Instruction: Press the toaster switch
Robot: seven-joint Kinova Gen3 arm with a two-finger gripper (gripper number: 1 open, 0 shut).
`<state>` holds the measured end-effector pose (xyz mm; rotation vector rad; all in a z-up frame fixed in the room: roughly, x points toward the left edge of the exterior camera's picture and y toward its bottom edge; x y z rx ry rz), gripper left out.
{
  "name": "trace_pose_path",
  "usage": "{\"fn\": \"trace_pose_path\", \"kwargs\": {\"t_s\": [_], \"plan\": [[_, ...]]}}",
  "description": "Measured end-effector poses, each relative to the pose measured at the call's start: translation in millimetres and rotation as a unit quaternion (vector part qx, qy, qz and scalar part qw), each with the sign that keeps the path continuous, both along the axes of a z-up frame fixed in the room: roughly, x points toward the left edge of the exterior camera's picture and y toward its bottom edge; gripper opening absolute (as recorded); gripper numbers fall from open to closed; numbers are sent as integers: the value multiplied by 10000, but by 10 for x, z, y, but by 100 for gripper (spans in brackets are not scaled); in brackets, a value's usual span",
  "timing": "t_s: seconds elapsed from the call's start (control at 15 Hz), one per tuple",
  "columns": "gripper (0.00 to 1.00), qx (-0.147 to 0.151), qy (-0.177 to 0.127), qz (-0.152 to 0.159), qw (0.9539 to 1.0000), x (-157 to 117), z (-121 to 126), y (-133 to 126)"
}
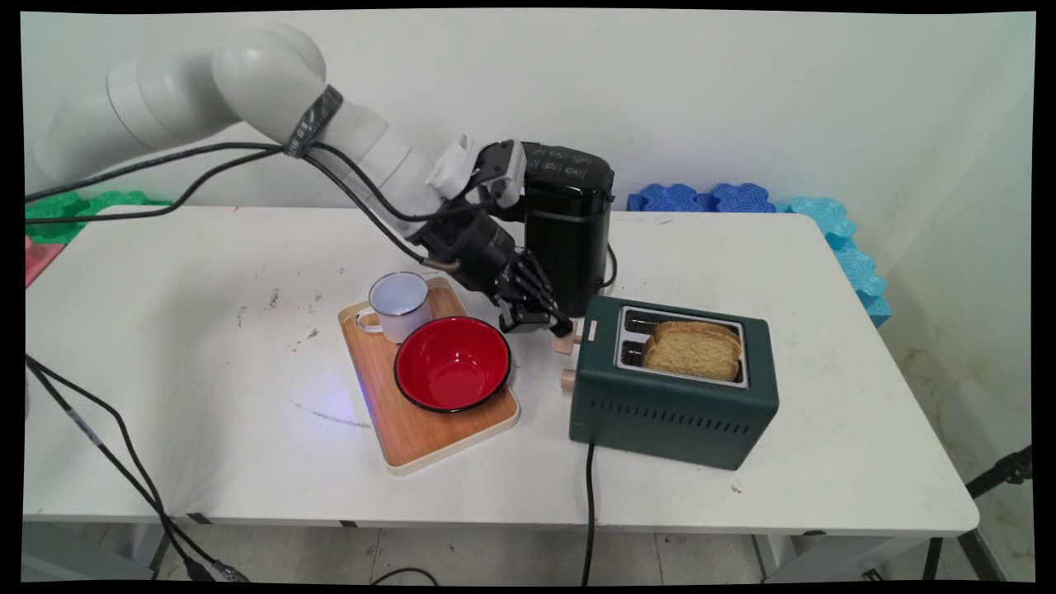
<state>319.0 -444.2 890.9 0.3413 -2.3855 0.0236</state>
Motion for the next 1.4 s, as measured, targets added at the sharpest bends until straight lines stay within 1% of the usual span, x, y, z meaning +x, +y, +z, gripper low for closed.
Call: {"fn": "trace_pose_path", "kwargs": {"t_s": [0.13,0.33,0.8,1.4], "plan": [[0,-9,13,-16,10000,-17,-62,-8],[0,-94,19,-135,9999,-40,-144,-20],[0,-190,-72,-358,9992,-1,-323,9],[0,-259,-94,-400,9988,43,-466,42]]}}
